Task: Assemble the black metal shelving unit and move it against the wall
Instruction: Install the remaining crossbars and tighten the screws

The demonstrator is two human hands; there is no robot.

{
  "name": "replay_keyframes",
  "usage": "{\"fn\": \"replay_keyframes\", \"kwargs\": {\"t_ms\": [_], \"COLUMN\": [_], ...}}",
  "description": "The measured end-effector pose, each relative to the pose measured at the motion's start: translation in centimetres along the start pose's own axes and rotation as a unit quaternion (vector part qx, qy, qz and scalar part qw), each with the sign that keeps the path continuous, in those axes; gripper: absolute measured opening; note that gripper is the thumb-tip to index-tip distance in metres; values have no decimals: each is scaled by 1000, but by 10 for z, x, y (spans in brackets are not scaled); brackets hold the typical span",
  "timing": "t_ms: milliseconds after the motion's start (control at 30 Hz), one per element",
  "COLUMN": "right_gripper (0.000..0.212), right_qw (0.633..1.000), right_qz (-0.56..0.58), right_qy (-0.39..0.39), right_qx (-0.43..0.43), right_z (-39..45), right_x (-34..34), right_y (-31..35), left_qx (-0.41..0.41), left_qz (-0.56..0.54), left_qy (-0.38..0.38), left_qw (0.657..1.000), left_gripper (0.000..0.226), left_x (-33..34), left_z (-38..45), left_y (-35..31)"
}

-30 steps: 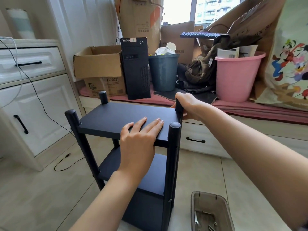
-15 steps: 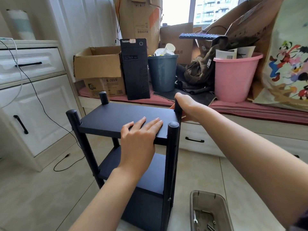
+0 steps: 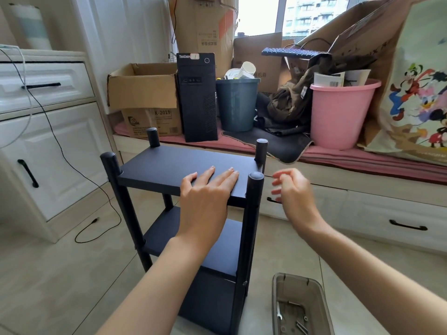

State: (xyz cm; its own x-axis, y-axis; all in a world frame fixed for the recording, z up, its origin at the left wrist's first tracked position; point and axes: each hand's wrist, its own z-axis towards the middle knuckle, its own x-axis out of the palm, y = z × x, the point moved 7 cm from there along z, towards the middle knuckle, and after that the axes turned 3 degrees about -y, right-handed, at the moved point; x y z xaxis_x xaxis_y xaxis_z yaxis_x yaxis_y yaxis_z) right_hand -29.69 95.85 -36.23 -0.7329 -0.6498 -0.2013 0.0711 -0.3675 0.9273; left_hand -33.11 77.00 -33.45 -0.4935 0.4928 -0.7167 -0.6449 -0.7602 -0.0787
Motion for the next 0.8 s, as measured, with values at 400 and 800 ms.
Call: {"fn": "replay_keyframes", "kwargs": {"t_ms": [400,800], "right_gripper": [7,17], "right_qw": [963,968], "right_qz": [-105,-78], "right_qy": [229,228], "right_qx": [-93,-71], "right_z": [-68,-66], "right_x": [25,28], "right_y": [-3,-9], "left_qx": [0,18], "left_qz": [0,23], "left_qy": [-1,13], "left_qw": [1000,999], "left_gripper": [55,56], "left_x": [0,7], "left_z": [0,-5], "left_y": [-4,-5]}}
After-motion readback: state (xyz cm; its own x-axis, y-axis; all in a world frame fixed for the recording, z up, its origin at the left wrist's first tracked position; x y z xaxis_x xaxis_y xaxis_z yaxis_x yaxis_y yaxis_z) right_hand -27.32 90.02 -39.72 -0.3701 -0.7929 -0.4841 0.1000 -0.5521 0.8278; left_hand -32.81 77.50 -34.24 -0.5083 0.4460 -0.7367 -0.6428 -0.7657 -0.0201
